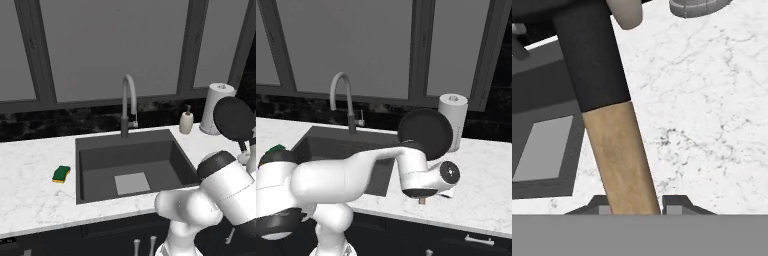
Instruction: Pick the pan and sponge and place them into the sink. Then turn on the water.
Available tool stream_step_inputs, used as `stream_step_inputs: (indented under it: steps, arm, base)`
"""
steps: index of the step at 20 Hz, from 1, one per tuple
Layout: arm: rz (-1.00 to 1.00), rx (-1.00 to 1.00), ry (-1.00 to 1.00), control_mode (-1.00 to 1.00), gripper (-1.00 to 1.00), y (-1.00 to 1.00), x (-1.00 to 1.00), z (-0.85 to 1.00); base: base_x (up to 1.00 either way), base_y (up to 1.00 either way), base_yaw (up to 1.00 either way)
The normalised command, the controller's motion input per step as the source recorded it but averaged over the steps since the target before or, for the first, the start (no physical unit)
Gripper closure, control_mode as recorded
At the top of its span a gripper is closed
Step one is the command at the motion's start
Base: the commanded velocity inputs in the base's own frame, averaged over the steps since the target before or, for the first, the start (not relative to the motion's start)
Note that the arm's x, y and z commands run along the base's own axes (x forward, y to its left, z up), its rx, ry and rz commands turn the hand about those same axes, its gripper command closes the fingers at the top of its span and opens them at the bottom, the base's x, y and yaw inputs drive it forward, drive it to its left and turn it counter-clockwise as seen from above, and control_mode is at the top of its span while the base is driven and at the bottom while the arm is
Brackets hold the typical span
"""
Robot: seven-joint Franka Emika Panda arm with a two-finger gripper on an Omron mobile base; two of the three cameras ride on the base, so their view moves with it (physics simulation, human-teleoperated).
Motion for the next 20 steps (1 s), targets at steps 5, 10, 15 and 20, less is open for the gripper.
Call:
stream_step_inputs:
  steps: [5,10,15,20]
  arm:
    - [0.04,-0.11,0.04,-1.00,1.00,0.14,-0.76,1.00]
    - [0.01,-0.14,0.39,-1.00,1.00,0.28,-0.64,0.77]
    - [0.00,-0.11,0.45,-1.00,1.00,0.60,-0.29,0.53]
    - [0.00,-0.14,0.20,-1.00,1.00,0.94,0.00,0.22]
  base:
    - [0.00,0.00,0.00]
    - [0.00,0.00,0.00]
    - [0.00,0.00,0.00]
    - [0.00,0.00,0.00]
